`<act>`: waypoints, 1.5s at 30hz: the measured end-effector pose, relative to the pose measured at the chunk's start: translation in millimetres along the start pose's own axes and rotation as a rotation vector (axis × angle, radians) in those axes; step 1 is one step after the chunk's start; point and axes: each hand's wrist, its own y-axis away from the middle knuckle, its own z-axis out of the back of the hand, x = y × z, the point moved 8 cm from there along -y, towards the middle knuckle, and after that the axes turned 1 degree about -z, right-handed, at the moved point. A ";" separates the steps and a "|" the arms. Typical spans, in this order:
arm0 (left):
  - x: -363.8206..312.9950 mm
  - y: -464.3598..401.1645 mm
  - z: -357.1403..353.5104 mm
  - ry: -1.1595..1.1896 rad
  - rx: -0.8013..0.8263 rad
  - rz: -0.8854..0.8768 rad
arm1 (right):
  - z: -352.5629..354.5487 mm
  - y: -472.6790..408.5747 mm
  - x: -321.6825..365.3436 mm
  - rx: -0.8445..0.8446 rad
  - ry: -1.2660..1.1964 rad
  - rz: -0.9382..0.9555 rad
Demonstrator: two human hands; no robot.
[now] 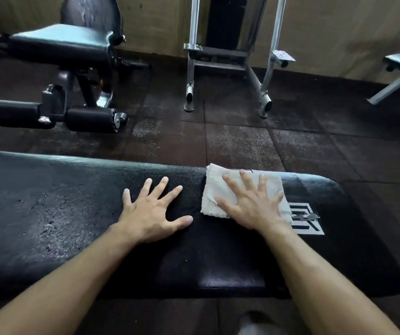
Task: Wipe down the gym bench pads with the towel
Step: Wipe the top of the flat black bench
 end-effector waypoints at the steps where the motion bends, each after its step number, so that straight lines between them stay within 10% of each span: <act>1: -1.0 -2.9 0.6 -0.008 0.005 0.001 | -0.5 1.1 0.8 -0.014 -0.004 -0.003; 37: 2.3 -17.9 -4.2 0.005 -0.017 -0.016 | 14.5 -61.5 2.7 -0.008 -0.049 -0.014; 45: 1.9 -11.6 -1.5 0.147 0.002 -0.058 | -8.6 50.1 3.6 -0.081 0.012 0.039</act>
